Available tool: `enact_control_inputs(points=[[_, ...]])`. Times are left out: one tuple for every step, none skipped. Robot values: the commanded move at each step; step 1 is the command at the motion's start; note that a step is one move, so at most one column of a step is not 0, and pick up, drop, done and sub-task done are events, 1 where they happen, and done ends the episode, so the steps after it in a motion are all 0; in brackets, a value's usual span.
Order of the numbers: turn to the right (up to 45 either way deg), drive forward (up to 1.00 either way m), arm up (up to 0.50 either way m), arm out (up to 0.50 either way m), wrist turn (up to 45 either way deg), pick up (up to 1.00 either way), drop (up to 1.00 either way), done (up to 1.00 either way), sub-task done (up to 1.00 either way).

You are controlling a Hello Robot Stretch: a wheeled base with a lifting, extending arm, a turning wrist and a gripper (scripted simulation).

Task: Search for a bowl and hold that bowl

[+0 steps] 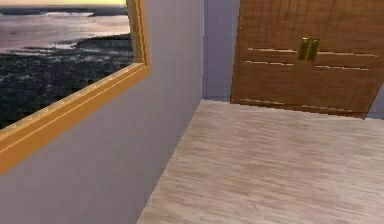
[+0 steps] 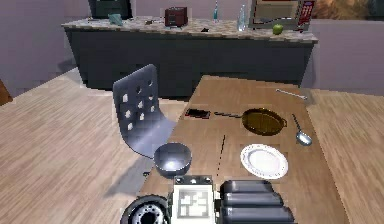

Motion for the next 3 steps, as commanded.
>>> enact_control_inputs(points=[[0.0,0.00,0.00,0.22,0.0,0.00,0.00,0.00,0.00],[0.0,0.00,0.00,0.00,45.0,0.00,0.00,0.00,0.00],[0.0,0.00,0.00,0.00,45.0,0.00,0.00,0.00,0.00]])
